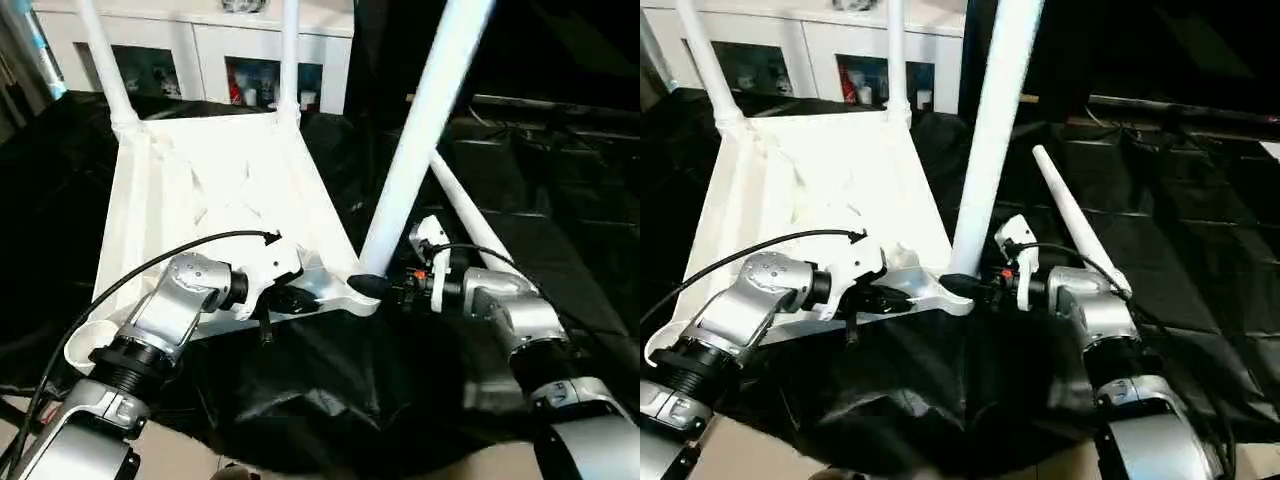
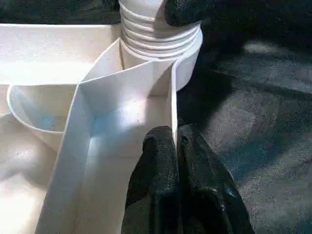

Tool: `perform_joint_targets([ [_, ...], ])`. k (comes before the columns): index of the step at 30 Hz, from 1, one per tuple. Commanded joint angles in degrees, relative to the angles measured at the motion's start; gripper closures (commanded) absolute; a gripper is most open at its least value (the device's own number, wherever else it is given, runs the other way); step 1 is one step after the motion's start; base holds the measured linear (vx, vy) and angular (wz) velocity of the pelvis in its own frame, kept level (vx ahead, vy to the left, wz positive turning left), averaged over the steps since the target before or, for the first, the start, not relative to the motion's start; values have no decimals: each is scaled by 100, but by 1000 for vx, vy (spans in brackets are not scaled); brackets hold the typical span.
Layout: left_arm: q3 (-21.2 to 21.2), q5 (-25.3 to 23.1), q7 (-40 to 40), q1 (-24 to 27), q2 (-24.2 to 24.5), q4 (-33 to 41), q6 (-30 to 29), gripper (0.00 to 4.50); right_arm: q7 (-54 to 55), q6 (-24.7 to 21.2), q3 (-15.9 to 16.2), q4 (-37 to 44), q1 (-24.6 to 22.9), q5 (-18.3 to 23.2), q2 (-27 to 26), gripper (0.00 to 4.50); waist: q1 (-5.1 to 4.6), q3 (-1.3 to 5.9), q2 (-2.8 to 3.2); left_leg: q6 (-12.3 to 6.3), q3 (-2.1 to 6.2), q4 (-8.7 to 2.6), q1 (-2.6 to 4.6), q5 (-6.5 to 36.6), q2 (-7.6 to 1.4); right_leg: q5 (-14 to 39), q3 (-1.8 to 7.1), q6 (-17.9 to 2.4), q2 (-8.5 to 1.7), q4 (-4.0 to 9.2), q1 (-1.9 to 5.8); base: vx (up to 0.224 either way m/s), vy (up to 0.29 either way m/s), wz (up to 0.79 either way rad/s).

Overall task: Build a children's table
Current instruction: Insert table leg to table base

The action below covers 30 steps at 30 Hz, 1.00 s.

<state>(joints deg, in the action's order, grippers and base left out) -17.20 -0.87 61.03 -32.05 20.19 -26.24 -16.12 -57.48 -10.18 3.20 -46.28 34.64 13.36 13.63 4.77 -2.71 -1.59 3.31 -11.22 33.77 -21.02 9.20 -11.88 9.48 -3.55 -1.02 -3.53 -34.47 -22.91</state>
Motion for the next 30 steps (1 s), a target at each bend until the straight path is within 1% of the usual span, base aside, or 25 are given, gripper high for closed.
perform_joint_targets([
  [1, 89, 111, -391, -353, -423, 34, -65, 450, 1539, 35, -130, -812, -32, -397, -159, 180, -51, 272, 74, 194, 126, -423, 151, 2174, -152, 2624, 218, -951, -460, 540, 135, 0, 0, 0],
  [2, 137, 78, -641, -442, -565, -104, -127, 450, 1950, 79, -230, -964, 40, -373, -283, 180, -82, 278, 79, 294, 165, -426, 175, 2364, -141, 2999, 188, -834, -473, 566, 143, 0, 0, 0],
  [3, 198, 38, -1016, -586, -805, -321, -225, 450, 2490, 125, -400, -1200, 179, -279, -501, 181, -116, 297, 92, 333, 195, -425, 175, 2417, -129, 3136, 164, -744, -479, 576, 153, 0, 0, 0],
  [4, 208, 32, -1083, -613, -851, -361, -243, 450, 2579, 132, -433, -1243, 206, -257, -544, 181, -172, 298, 74, 330, 207, -425, 165, 2475, -119, 3213, 133, -681, -477, 613, 155, -54, 18, -11],
  [5, 212, 32, -1099, -619, -861, -370, -250, 450, 2600, 132, -442, -1251, 213, -252, -553, 181, -172, 298, 74, 330, 207, -425, 165, 2475, -119, 3213, 133, -681, -477, 613, 155, 0, 0, 0],
  [6, 307, 33, -1513, -770, -1138, -588, -409, 450, 3092, 112, -655, -1440, 373, -99, -794, 181, -207, 307, 91, 255, 212, -435, 127, 2472, -119, 3119, 119, -662, -482, 630, 181, 0, 0, 0],
  [7, 373, 26, -1871, -895, -1384, -772, -560, 450, 3473, 119, -820, -1595, 528, 39, -1014, 181, -211, 311, 110, 245, 210, -428, 154, 2503, -113, 3068, 118, -689, -468, 626, 148, 0, 0, 0],
  [8, 375, 25, -1884, -899, -1392, -778, -565, 450, 3487, 120, -826, -1600, 533, 44, -1022, 181, -230, 298, 101, 227, 193, -411, 179, 2578, -101, 3135, 117, -693, -459, 662, 102, 0, 0, 0],
  [9, 380, -12, -2095, -950, -1534, -864, -595, 450, 3673, 131, -892, -1677, 628, 106, -1141, 181, -224, 301, 86, 227, 201, -396, 206, 2616, -92, 3179, 98, -679, -456, 669, 100, 0, 0, 0],
  [10, 368, -39, -2237, -980, -1657, -913, -618, 450, 3809, 138, -948, -1739, 720, 164, -1257, 181, -249, 289, 83, 163, 203, -399, 180, 2657, -77, 3267, 77, -638, -453, 691, 110, 0, 0, 0],
  [12, 348, -99, -2404, -1007, -1833, -963, -645, 450, 4018, 188, -1035, -1857, 876, 210, -1432, 181, -255, 296, 85, 126, 205, -395, 195, 2735, -78, 3333, 45, -568, -458, 717, 93, 0, 0, 0],
  [13, 326, -131, -2424, -1004, -1862, -961, -646, 450, 4059, 208, -1039, -1883, 921, 201, -1478, 181, -260, 297, 91, 120, 211, -397, 191, 2751, -79, 3337, 33, -558, -465, 715, 98, 0, 0, 0],
  [14, 294, -181, -2440, -1009, -1868, -993, -612, 450, 4108, 236, -1064, -1937, 973, 199, -1525, 181, -270, 303, 81, 98, 216, -418, 157, 2729, -88, 3269, 18, -542, -471, 717, 124, 0, 0, 0],
  [16, 265, -227, -2464, -1012, -1858, -1035, -573, 450, 4182, 281, -1091, -2024, 1039, 168, -1573, 181, -268, 323, 138, 107, 242, -458, 133, 2689, -130, 2859, 5, -655, -496, 685, 159, 0, 0, 0],
  [17, 266, -231, -2478, -1011, -1825, -1056, -574, 450, 4245, 321, -1114, -2104, 1083, 101, -1599, 181, -276, 325, 134, 112, 247, -469, 114, 2680, -132, 2741, 0, -690, -493, 673, 176, 0, 0, 0],
  [18, 267, -233, -2479, -1015, -1800, -1068, -575, 450, 4266, 336, -1128, -2141, 1101, 70, -1612, 181, -276, 320, 125, 140, 242, -475, 120, 2728, -128, 2591, 7, -776, -490, 653, 166, 0, 0, 0],
  [19, 267, -235, -2480, -1018, -1786, -1076, -574, 450, 4264, 340, -1131, -2155, 1108, 57, -1617, 181, -276, 320, 125, 140, 242, -475, 120, 2728, -128, 2591, 7, -776, -490, 653, 166, 0, 0, 0],
  [20, 270, -236, -2479, -1022, -1770, -1087, -569, 450, 4229, 345, -1121, -2162, 1106, 42, -1620, 181, -272, 315, 124, 138, 228, -461, 150, 2778, -117, 2611, 15, -808, -494, 662, 142, 0, 0, 0],
  [22, 292, -244, -2489, -1028, -1754, -1104, -565, 450, 4205, 353, -1105, -2186, 1108, 11, -1631, 181, -265, 306, 124, 123, 223, -460, 153, 2784, -116, 2703, 18, -801, -505, 677, 141, 0, 0, 0],
  [23, 312, -256, -2499, -1030, -1755, -1107, -567, 450, 4217, 365, -1113, -2211, 1117, 3, -1639, 181, -271, 308, 55, 107, 214, -457, 147, 2760, -116, 2731, 17, -792, -507, 685, 141, 0, 0, 0],
  [24, 327, -269, -2501, -1029, -1759, -1101, -569, 450, 4330, 366, -1118, -2251, 1142, -30, -1633, 181, -254, 304, 98, 103, 222, -460, 158, 2737, -122, 2763, 22, -794, -517, 677, 137, 0, 0, 0],
  [26, 337, -279, -2496, -1028, -1761, -1095, -569, 450, 4450, 366, -1134, -2296, 1170, -54, -1622, 181, -266, 297, 101, 124, 223, -465, 160, 2777, -123, 2816, 16, -769, -510, 683, 126, 0, 0, 0],
  [29, 280, -304, -2376, -1026, -1700, -1071, -385, 450, 4354, 581, -1178, -2314, 1255, -75, -1580, 181, -276, 289, 117, 138, 234, -465, 175, 2925, -116, 2967, 1, -684, -511, 716, 110, 0, 0, 0],
  [30, 269, -304, -2348, -1019, -1682, -1056, -366, 450, 4333, 613, -1188, -2306, 1270, -83, -1569, 125, -282, 290, 113, 137, 238, -469, 166, 2921, -120, 2974, 2, -668, -514, 716, 115, 0, 0, 0],
])
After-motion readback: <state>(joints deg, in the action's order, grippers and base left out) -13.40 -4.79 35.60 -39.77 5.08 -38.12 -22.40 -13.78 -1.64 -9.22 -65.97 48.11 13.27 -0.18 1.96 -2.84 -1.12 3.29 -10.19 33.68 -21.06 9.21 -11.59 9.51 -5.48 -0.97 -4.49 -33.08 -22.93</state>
